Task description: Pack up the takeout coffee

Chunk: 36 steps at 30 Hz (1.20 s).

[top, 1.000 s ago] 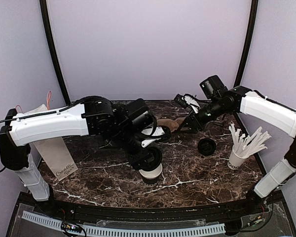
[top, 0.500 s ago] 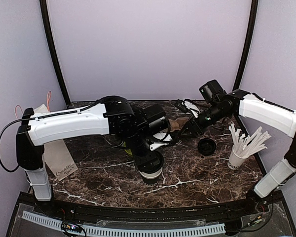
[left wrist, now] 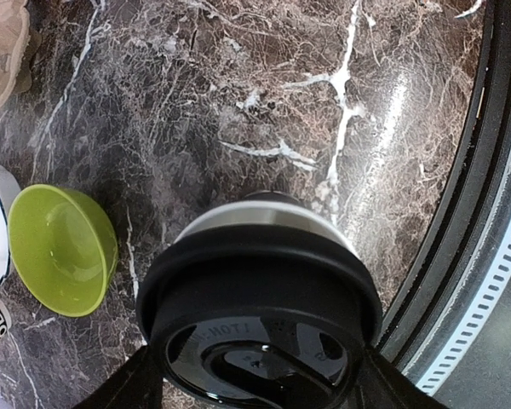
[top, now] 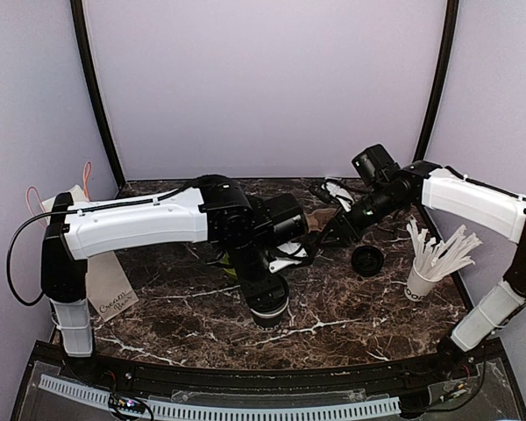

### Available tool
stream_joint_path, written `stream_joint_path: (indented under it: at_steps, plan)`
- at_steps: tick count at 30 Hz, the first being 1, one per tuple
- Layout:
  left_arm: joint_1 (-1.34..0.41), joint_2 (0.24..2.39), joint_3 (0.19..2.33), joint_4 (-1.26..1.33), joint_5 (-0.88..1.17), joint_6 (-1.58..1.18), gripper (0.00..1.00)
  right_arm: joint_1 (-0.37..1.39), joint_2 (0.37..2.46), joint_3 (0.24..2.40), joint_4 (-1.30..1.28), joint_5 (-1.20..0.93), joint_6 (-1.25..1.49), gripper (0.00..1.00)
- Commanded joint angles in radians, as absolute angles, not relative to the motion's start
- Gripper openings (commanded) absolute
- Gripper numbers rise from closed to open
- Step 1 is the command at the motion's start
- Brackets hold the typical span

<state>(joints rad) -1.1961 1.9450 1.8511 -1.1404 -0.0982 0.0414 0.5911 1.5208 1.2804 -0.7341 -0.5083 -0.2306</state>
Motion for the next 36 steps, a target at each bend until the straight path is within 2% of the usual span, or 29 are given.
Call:
stream_joint_path:
  at_steps: [1,36]
  plan:
    - [-1.201,1.955,1.889,-1.167,-0.100,0.058,0.71,0.593,1.533,1.270,-0.721,-0.532,-0.247,0.51]
    - [-1.201,1.981,1.895,-1.194,-0.085,0.052,0.72,0.595,1.551,1.266,-0.739,-0.549,-0.273,0.50]
